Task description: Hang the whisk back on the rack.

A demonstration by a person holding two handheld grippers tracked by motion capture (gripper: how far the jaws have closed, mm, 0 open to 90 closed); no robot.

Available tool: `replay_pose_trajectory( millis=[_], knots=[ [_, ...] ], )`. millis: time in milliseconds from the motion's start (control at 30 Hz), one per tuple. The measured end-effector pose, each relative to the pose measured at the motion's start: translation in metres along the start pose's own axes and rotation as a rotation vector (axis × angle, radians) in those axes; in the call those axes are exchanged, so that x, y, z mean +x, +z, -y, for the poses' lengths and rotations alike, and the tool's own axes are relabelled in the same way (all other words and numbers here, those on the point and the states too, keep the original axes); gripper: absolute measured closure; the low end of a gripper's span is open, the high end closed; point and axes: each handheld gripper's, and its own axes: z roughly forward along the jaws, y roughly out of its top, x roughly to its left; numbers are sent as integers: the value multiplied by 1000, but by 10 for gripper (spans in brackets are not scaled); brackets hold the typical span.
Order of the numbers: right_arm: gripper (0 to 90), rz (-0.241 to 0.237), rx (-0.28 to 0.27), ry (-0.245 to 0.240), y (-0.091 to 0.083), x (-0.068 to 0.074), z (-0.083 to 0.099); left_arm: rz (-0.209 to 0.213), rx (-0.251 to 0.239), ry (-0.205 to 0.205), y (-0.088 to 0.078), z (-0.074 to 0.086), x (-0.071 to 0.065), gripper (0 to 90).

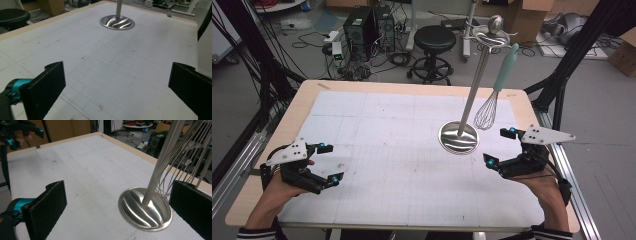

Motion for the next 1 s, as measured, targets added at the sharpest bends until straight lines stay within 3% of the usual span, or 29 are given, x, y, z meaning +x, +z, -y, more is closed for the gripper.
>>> replay_pose_trajectory(
  millis=[367,667,733,1000],
  knots=[
    [4,-16,12,43,12,9,38,-3,-11,10,-5,2,-3,17],
    [4,-24,23,45,25,16,62,-7,-24,19,-10,2,-5,17],
    [5,-14,42,46,27,16,64,-6,-23,18,-10,2,-5,17],
    [4,-14,29,58,23,15,67,-10,-19,23,-9,3,-6,17]
  ],
)
